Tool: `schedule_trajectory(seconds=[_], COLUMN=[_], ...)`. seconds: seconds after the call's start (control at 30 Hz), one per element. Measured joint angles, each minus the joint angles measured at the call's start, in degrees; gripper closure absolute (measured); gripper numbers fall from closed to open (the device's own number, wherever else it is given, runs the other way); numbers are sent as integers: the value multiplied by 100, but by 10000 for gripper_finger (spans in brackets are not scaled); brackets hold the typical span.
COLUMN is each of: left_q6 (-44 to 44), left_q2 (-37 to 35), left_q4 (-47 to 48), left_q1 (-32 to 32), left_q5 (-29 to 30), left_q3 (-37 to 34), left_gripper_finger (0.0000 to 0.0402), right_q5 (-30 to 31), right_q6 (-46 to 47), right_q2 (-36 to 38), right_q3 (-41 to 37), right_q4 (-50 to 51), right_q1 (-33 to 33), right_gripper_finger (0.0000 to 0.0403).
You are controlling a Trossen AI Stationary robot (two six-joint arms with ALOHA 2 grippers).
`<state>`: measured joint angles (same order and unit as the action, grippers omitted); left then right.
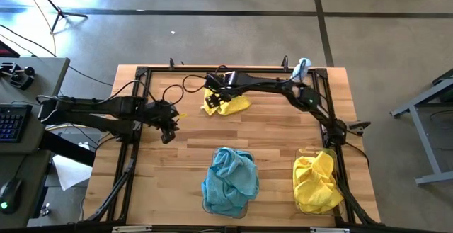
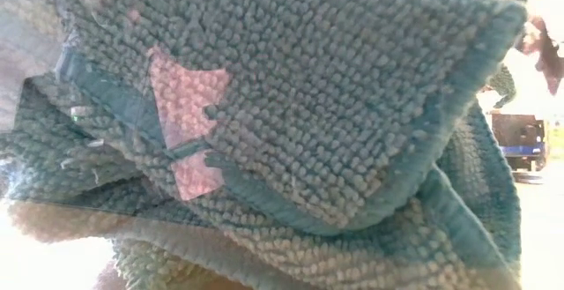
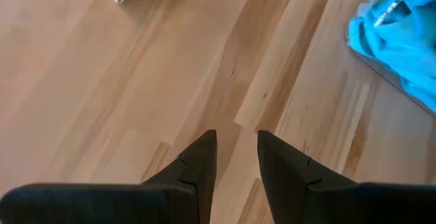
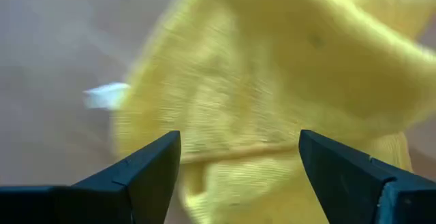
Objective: Sort microfiber towel by color & place in baskets
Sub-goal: Put the yellow towel into the right transparent bin
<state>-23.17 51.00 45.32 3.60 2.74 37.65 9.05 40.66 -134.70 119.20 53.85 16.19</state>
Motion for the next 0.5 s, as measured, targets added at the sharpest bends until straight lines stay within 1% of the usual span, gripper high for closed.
schedule_trajectory(seconds=[0.1,0.17,0.27,0.37,0.43,0.5], left_q6=[112,224,403,479,481,482], left_q2=[-6,-8,-8,-6,-8,-6], left_q4=[-114,-244,-327,-332,-332,-332], left_q1=[105,158,220,287,330,371], left_q5=[-194,-380,-566,-582,-593,-703], left_q3=[-82,-140,-157,-157,-157,-157], left_gripper_finger=[308,308,308,308,308,308], right_q5=[-73,-95,-167,-411,-480,-485], right_q6=[303,446,571,521,416,392], right_q2=[-421,-644,-851,-1017,-1110,-1148], right_q3=[372,493,544,566,570,571], right_q4=[617,844,878,854,866,930], right_q1=[94,123,118,109,80,28], right_gripper_finger=[107,107,107,109,118,140])
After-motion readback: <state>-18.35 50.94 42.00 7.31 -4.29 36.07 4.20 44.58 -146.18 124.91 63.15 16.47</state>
